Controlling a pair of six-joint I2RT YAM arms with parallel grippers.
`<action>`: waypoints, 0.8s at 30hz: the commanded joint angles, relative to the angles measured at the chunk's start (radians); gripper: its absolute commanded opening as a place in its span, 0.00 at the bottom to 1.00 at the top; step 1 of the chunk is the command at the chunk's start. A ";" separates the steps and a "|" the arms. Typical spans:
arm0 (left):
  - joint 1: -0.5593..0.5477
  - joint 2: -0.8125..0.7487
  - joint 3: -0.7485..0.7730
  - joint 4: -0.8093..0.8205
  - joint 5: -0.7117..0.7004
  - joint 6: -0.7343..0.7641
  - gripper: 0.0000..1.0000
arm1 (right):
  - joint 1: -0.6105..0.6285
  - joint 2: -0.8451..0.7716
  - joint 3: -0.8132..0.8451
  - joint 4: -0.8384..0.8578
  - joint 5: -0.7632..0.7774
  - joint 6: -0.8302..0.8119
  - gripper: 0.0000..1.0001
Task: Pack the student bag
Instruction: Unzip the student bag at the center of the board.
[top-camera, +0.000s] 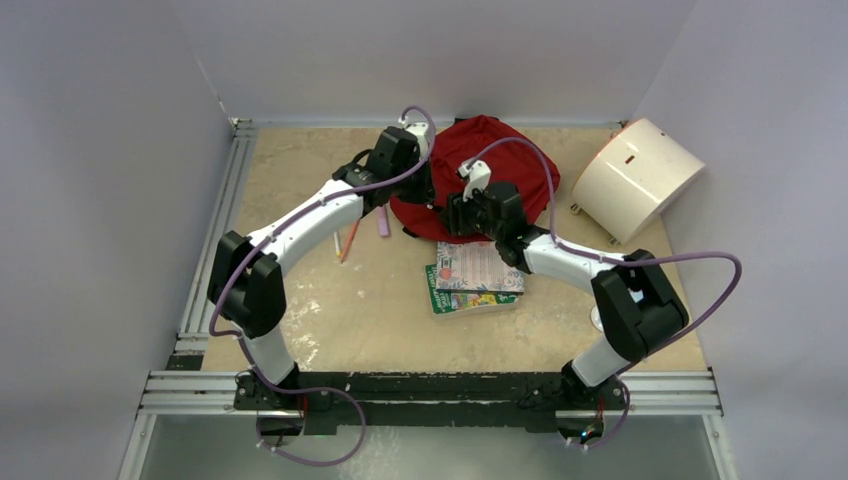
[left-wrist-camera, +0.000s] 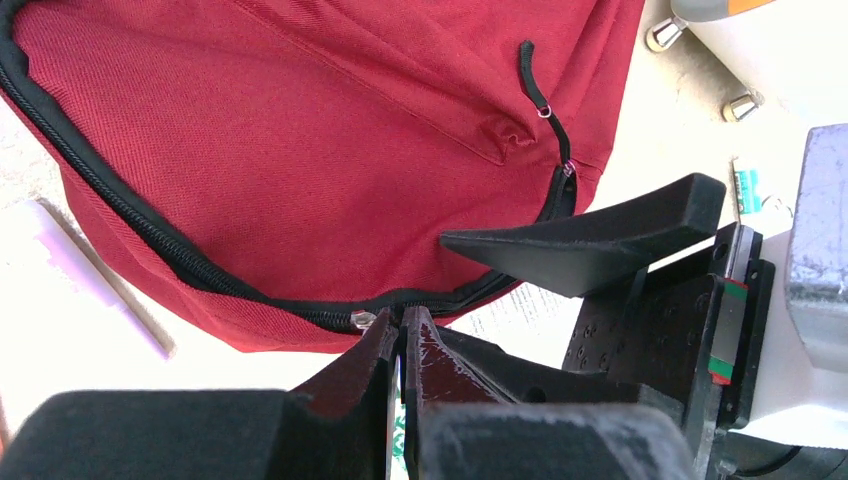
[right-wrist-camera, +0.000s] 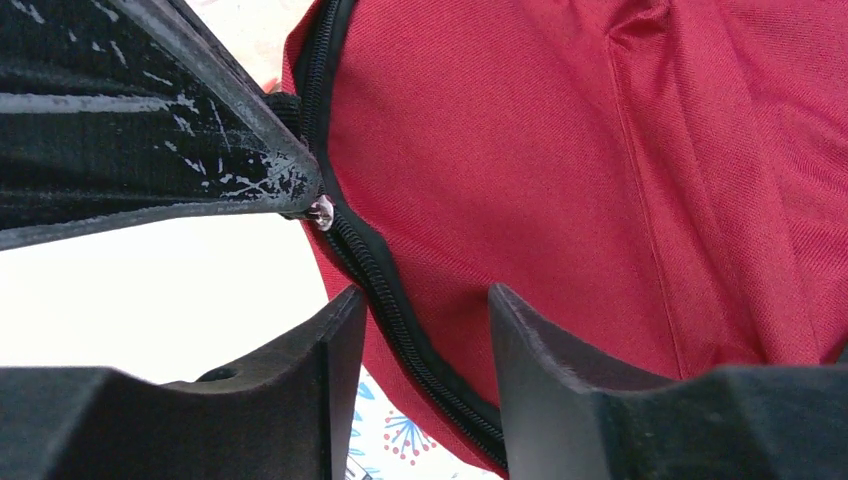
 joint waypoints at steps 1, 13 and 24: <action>0.007 -0.001 0.049 0.032 0.019 -0.020 0.00 | 0.006 -0.004 -0.011 0.058 0.047 -0.007 0.46; 0.048 0.032 0.083 0.004 -0.010 -0.020 0.00 | 0.006 -0.044 -0.053 0.013 0.071 0.022 0.02; 0.089 0.146 0.237 -0.032 -0.069 0.031 0.00 | 0.006 -0.135 -0.083 -0.083 0.092 0.026 0.00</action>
